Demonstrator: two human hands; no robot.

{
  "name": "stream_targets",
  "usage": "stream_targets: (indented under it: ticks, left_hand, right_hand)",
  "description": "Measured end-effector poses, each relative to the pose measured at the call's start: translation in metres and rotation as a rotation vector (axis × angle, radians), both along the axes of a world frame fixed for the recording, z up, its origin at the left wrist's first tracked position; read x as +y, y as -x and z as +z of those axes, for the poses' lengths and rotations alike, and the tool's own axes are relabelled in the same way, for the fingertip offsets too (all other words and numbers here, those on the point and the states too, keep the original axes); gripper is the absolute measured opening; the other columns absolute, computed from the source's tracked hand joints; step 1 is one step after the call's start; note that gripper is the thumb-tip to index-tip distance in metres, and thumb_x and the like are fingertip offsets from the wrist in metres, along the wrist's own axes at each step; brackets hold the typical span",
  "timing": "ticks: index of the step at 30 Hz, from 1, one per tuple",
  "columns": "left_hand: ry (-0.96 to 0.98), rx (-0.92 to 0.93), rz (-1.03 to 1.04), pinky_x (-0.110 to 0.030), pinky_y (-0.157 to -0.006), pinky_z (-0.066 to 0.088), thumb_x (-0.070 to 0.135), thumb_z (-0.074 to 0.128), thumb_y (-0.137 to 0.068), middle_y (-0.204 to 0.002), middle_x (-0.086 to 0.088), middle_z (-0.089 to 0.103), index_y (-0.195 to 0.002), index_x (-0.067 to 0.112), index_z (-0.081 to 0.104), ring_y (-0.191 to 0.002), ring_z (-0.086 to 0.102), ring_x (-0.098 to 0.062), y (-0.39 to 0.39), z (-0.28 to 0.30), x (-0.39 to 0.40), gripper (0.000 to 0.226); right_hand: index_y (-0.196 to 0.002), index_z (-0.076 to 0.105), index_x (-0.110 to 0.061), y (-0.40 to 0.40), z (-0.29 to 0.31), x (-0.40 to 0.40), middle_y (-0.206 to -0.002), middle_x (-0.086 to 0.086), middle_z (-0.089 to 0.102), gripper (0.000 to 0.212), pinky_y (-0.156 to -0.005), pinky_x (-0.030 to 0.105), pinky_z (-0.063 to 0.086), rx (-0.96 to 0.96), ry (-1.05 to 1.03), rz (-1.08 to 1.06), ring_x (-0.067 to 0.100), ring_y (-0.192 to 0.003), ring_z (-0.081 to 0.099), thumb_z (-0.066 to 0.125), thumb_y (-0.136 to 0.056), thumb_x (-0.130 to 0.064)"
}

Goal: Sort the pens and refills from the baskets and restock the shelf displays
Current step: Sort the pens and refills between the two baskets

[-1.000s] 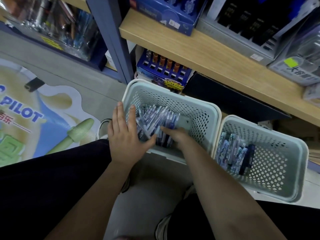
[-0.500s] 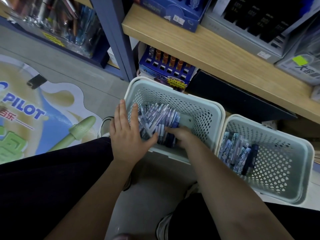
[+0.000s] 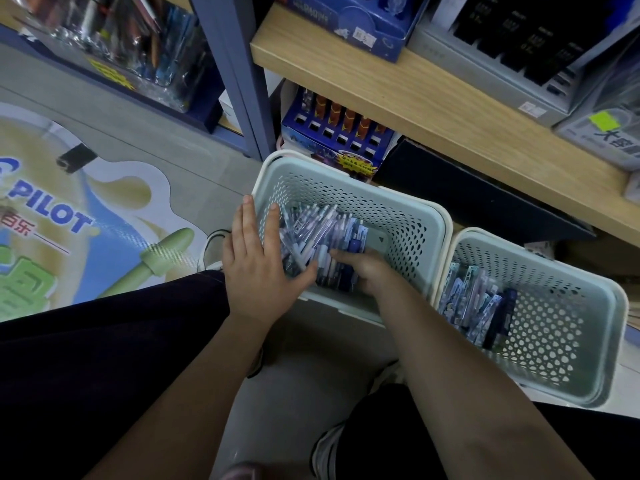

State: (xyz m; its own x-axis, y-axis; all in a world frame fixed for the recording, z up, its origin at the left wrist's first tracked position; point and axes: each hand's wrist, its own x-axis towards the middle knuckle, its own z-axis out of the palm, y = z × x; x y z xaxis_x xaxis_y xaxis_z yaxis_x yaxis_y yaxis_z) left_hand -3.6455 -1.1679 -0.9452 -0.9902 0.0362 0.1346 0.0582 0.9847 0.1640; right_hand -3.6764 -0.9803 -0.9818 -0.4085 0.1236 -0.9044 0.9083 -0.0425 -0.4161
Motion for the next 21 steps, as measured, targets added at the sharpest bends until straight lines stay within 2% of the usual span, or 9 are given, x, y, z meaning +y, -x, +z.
stream_targets:
  ticks: [8, 11, 13, 15, 16, 18, 19, 20, 21]
  left_hand:
    - [0.001, -0.021, -0.007, -0.051, -0.105, 0.034, 0.070, 0.053, -0.084, -0.160, -0.026, 0.027, -0.153, 0.007, 0.038, -0.146, 0.032, -0.040, 0.000, -0.001, -0.002, 0.095]
    - [0.002, -0.041, -0.007, -0.051, -0.106, 0.033, 0.071, 0.051, -0.084, -0.161, -0.026, 0.025, -0.154, 0.008, 0.036, -0.147, 0.030, -0.039, 0.000, 0.000, -0.001, 0.096]
    - [0.000, -0.060, -0.008, -0.052, -0.107, 0.033, 0.072, 0.051, -0.083, -0.161, -0.025, 0.024, -0.154, 0.008, 0.035, -0.147, 0.029, -0.039, 0.000, 0.000, -0.002, 0.097]
    - [-0.004, -0.074, -0.008, -0.052, -0.107, 0.033, 0.072, 0.051, -0.083, -0.162, -0.025, 0.023, -0.154, 0.008, 0.035, -0.148, 0.028, -0.039, 0.000, 0.000, -0.002, 0.097]
    - [-0.002, -0.077, -0.010, -0.052, -0.106, 0.033, 0.072, 0.050, -0.083, -0.162, -0.025, 0.023, -0.154, 0.008, 0.035, -0.148, 0.028, -0.039, 0.000, 0.000, -0.002, 0.097]
    - [-0.003, -0.084, -0.015, -0.052, -0.106, 0.034, 0.073, 0.047, -0.085, -0.161, -0.026, 0.024, -0.154, 0.008, 0.036, -0.147, 0.029, -0.039, 0.001, 0.001, -0.002, 0.095]
    - [-0.015, -0.092, -0.013, -0.052, -0.106, 0.034, 0.074, 0.043, -0.087, -0.161, -0.026, 0.025, -0.154, 0.007, 0.036, -0.147, 0.029, -0.039, 0.001, 0.002, -0.001, 0.094]
    - [-0.030, -0.098, -0.007, -0.053, -0.107, 0.034, 0.075, 0.037, -0.089, -0.161, -0.026, 0.025, -0.153, 0.007, 0.036, -0.147, 0.030, -0.039, 0.001, 0.003, 0.000, 0.094]
    - [-0.049, -0.096, 0.006, -0.053, -0.108, 0.032, 0.076, 0.031, -0.091, -0.160, -0.026, 0.026, -0.153, 0.006, 0.037, -0.147, 0.030, -0.039, 0.001, 0.005, 0.001, 0.093]
  right_hand:
    - [-0.152, 0.028, 0.000, 0.000, 0.010, 0.001, -0.160, 0.013, 0.031, 0.095, -0.115, 0.045, 0.028, 0.012, 0.045, 0.026, 0.031, -0.146, 0.031, 0.084, -0.080, -0.028]
    - [-0.147, 0.038, 0.000, 0.001, 0.021, 0.003, -0.156, 0.013, 0.038, 0.079, -0.110, 0.040, 0.035, -0.002, 0.045, 0.049, 0.030, -0.142, 0.037, 0.080, -0.084, -0.023]
    - [-0.141, 0.045, 0.002, 0.002, 0.039, 0.004, -0.149, 0.016, 0.046, 0.061, -0.084, 0.021, 0.049, -0.019, 0.036, 0.072, 0.030, -0.136, 0.044, 0.073, -0.090, -0.016]
    - [-0.137, 0.049, 0.005, 0.003, 0.058, 0.003, -0.145, 0.019, 0.051, 0.049, -0.046, 0.010, 0.044, -0.023, 0.053, 0.063, 0.030, -0.128, 0.050, 0.067, -0.094, -0.010]
    - [-0.137, 0.049, 0.006, 0.003, 0.066, 0.003, -0.144, 0.019, 0.051, 0.047, -0.040, 0.009, 0.040, -0.022, 0.070, 0.041, 0.029, -0.127, 0.050, 0.064, -0.095, -0.009]
    - [-0.139, 0.048, 0.003, 0.002, 0.063, 0.007, -0.145, 0.014, 0.050, 0.047, -0.050, 0.009, 0.044, -0.020, 0.096, 0.030, 0.028, -0.134, 0.045, 0.063, -0.097, -0.012]
    - [-0.140, 0.048, 0.001, 0.000, 0.059, 0.009, -0.146, 0.011, 0.048, 0.050, -0.070, 0.012, 0.049, -0.017, 0.117, 0.028, 0.027, -0.138, 0.040, 0.065, -0.095, -0.014]
    - [-0.140, 0.049, -0.002, -0.001, 0.055, 0.011, -0.152, 0.009, 0.042, 0.054, -0.095, 0.023, 0.045, -0.009, 0.135, 0.023, 0.026, -0.143, 0.035, 0.069, -0.093, -0.018]
    - [-0.139, 0.050, -0.004, -0.002, 0.053, 0.014, -0.157, 0.008, 0.037, 0.058, -0.112, 0.034, 0.033, 0.016, 0.136, 0.018, 0.025, -0.146, 0.030, 0.073, -0.089, -0.021]
